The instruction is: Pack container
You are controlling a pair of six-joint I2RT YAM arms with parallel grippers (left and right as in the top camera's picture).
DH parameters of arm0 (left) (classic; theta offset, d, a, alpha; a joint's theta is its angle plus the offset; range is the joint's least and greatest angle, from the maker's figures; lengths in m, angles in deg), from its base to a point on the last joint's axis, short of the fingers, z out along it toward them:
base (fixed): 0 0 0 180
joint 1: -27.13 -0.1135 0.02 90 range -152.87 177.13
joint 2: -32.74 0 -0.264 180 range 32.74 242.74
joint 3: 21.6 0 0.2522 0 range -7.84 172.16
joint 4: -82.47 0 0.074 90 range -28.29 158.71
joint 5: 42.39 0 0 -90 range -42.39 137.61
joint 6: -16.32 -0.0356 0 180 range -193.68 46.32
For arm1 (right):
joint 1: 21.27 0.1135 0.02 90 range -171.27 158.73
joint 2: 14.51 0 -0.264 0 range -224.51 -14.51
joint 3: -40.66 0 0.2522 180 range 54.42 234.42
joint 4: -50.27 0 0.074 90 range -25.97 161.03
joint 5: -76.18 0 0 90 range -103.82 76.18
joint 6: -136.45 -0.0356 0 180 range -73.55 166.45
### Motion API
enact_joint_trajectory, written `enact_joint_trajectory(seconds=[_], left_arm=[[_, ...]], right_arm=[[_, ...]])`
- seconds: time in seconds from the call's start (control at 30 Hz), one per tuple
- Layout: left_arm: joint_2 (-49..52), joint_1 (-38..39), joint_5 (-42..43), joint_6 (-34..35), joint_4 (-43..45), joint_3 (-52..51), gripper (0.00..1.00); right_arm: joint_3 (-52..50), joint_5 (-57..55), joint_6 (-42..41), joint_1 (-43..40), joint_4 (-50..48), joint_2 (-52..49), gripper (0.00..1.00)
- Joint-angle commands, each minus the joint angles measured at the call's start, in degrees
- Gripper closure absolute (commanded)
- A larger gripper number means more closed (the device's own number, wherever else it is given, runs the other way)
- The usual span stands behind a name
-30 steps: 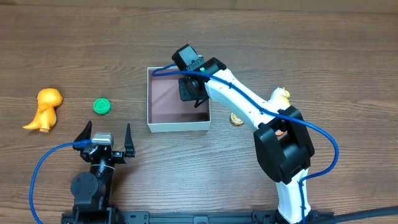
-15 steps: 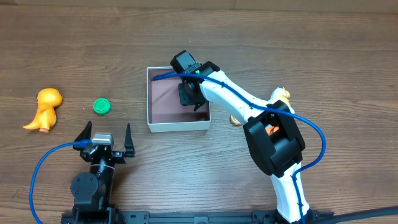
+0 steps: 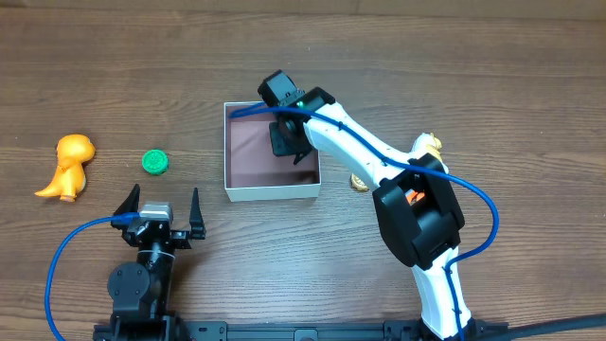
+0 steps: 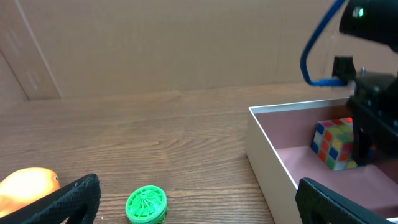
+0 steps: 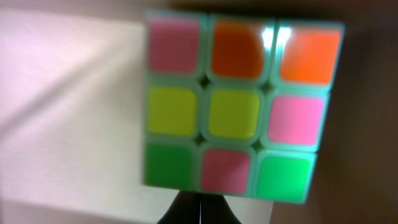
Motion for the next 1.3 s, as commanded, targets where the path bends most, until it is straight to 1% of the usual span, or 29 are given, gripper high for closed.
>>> enact_joint_trajectory(seconds=[0.0,0.13,0.33,0.53,0.87,1.03,1.17,1.27], left_arm=[[-0.1,-0.5,1.0,-0.9,0.0,-0.2,0.0],[-0.1,-0.5,1.0,-0.9,0.0,-0.2,0.0],[-0.1,-0.5,1.0,-0.9,0.0,-0.2,0.0],[-0.1,-0.5,1.0,-0.9,0.0,-0.2,0.0],[-0.1,-0.5,1.0,-0.9,0.0,-0.2,0.0],[-0.1,-0.5,1.0,-0.9,0.0,-0.2,0.0],[-0.1,-0.5,1.0,-0.9,0.0,-0.2,0.0],[-0.1,-0.5,1.0,-0.9,0.0,-0.2,0.0]], right_arm=[[5.6,-0.1,0.2,0.1,1.0,0.1,0.96],[9.1,-0.4,0.2,0.1,2.6,0.1,0.96],[11.5,-0.4,0.4,0.5,4.4,0.1,0.96],[11.6,1.0,3.0,1.2,3.6,0.1,0.96],[11.6,1.8,3.0,1.5,1.2,0.0,0.96],[11.5,1.8,3.2,1.5,0.5,-1.8,0.96],[11.5,2.2,6.0,1.5,0.5,-3.3,0.96],[11.5,2.1,6.3,1.5,0.5,-3.4,0.96]])
